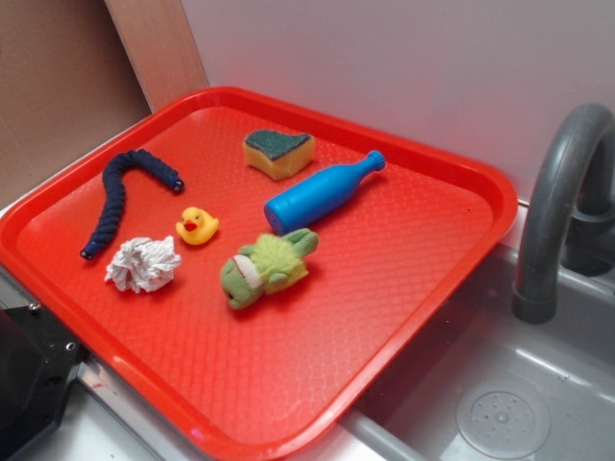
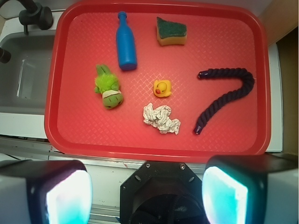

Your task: Grab the green sponge.

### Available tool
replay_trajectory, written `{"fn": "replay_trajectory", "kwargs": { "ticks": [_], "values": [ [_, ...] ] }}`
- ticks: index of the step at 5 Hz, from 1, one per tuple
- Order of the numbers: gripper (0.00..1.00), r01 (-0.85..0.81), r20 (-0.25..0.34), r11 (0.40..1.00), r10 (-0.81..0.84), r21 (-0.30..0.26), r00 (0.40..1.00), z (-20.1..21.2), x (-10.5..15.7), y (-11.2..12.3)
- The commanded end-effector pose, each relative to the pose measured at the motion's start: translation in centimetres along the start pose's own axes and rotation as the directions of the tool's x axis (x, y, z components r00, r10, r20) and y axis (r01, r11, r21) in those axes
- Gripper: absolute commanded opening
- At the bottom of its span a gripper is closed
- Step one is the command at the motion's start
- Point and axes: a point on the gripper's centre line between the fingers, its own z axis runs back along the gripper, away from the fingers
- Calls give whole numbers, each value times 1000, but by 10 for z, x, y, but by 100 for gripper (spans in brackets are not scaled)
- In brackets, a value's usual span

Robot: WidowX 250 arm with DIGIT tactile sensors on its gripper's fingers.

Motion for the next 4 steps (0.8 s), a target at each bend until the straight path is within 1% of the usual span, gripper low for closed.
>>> {"fn": "replay_trajectory", "kwargs": {
  "ticks": [1,2,3,4],
  "values": [
    [100,0,0,1000,0,0,1000,0,0,0],
    [100,94,128,995,-98,41,987,8,19,7],
    [100,234,197,970,-244,71,950,10,49,18],
    [100,482,135,860,-504,166,853,5,75,23]
  ]
}}
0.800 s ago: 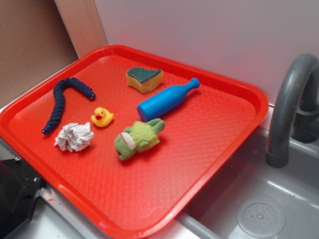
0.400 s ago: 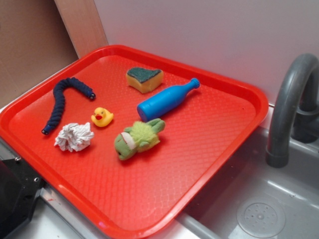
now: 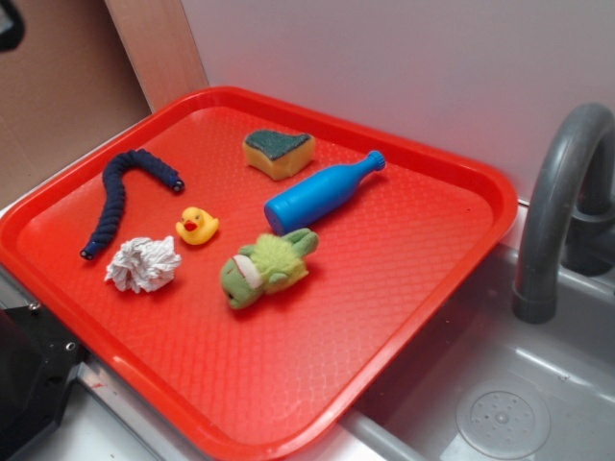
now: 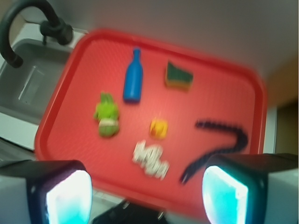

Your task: Grab the green sponge.

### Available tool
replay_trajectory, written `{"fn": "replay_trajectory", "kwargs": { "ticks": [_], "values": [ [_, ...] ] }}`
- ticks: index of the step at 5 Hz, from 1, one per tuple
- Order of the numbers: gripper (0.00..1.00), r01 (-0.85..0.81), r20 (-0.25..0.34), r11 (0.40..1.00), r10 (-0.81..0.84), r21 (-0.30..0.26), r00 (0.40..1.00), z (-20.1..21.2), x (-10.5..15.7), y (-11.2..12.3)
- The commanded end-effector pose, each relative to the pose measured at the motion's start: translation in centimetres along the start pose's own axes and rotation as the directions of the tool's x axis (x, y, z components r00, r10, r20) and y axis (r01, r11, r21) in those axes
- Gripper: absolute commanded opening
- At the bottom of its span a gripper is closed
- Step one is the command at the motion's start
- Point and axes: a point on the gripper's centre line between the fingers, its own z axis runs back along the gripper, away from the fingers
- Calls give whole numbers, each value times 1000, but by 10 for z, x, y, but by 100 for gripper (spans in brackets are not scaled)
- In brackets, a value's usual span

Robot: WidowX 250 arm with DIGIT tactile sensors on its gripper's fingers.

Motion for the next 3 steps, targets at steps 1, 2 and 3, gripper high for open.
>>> {"fn": "replay_trajectory", "kwargs": {
  "ticks": [1,2,3],
  "values": [
    [100,513,-110,845,-502,147,858,-18,49,23],
    [100,703,-263,686,-654,186,709,-51,73,32],
    [100,762,-273,619,-712,190,647,-82,82,27]
  ]
}}
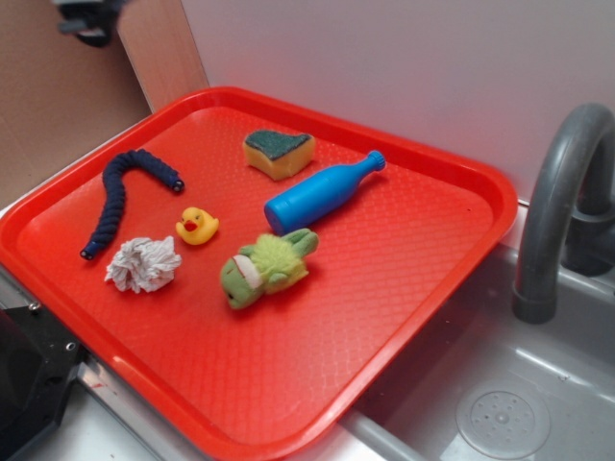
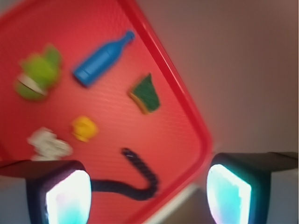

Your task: Grab the green sponge.

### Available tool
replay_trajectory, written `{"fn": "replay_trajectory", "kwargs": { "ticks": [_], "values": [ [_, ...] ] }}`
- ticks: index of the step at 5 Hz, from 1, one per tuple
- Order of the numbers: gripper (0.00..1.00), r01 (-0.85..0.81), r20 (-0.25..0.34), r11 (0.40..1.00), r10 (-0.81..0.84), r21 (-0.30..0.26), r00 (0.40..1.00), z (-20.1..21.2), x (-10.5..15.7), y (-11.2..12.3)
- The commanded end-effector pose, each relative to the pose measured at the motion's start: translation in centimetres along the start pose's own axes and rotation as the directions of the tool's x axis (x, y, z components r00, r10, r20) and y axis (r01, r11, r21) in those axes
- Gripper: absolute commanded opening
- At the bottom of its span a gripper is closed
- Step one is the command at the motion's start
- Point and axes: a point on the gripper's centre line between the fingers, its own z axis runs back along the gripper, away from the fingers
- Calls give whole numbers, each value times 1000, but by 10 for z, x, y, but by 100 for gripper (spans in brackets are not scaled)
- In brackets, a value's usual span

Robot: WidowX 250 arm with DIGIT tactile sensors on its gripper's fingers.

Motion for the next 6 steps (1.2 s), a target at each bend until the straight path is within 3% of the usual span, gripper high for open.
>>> {"fn": "replay_trajectory", "kwargs": {
  "ticks": [1,2,4,5,6],
  "values": [
    [100,166,-42,984,-163,63,986,-44,43,-5],
    [100,210,-101,978,-210,-10,973,-81,44,-13],
    [100,192,-110,981,-193,-19,975,-127,47,-17],
    [100,146,-108,989,-145,4,984,-147,46,-6],
    [100,94,-67,995,-95,-16,993,-159,53,5]
  ]
}}
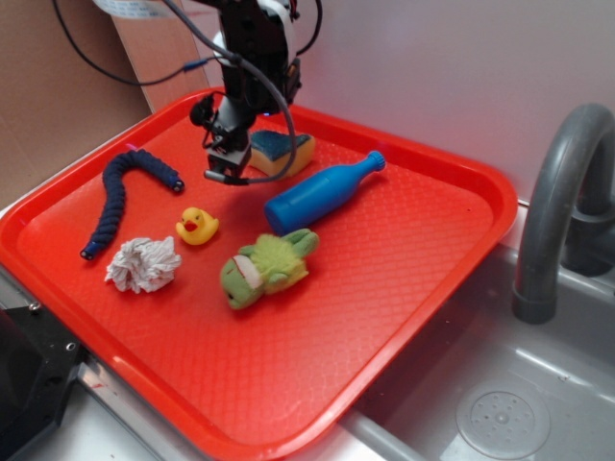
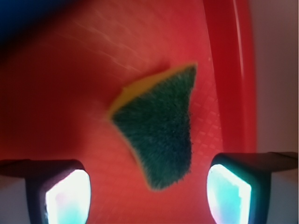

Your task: Grab the green sponge.

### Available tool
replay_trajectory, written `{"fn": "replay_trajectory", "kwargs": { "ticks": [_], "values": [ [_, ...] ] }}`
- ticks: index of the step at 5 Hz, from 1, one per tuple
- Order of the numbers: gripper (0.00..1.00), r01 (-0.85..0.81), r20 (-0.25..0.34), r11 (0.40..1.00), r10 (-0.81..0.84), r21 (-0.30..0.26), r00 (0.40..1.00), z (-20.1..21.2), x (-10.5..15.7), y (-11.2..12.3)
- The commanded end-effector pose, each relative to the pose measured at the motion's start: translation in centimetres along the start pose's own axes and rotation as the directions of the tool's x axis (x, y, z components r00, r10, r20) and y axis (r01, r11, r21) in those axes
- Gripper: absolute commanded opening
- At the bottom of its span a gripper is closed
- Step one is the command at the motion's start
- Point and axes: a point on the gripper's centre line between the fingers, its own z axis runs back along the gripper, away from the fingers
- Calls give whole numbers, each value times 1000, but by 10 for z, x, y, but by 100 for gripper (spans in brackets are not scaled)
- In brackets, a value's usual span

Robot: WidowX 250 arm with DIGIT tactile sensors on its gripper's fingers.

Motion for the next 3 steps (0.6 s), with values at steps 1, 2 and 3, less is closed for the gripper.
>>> {"fn": "replay_trajectory", "kwargs": {
  "ticks": [1,2,3],
  "values": [
    [0,-68,104,996,74,-61,992,-12,14,14],
    [0,-59,129,994,71,-95,989,-13,14,10],
    [0,-99,151,988,117,-121,982,-10,12,8]
  ]
}}
